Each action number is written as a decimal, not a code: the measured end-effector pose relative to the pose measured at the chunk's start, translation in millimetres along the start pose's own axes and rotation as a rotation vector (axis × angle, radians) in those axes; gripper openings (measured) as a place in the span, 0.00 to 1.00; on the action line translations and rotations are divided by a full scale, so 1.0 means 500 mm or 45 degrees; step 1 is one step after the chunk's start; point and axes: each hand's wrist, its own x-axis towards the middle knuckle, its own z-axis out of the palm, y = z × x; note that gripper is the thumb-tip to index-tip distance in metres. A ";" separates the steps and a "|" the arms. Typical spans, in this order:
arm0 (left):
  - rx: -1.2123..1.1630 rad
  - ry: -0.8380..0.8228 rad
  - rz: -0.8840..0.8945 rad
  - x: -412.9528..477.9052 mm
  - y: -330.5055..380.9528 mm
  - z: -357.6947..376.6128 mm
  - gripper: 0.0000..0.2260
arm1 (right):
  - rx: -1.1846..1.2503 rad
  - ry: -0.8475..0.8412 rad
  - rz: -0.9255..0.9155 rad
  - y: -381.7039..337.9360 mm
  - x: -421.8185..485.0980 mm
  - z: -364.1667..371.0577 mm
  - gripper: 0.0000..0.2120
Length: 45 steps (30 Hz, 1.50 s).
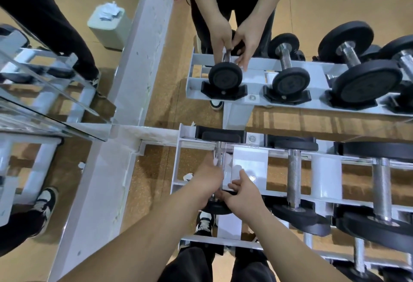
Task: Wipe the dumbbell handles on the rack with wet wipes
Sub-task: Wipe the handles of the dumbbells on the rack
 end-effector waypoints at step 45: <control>-0.864 -0.841 0.071 -0.126 0.008 -0.101 0.25 | 1.675 -0.905 0.128 -0.100 -0.132 -0.130 0.53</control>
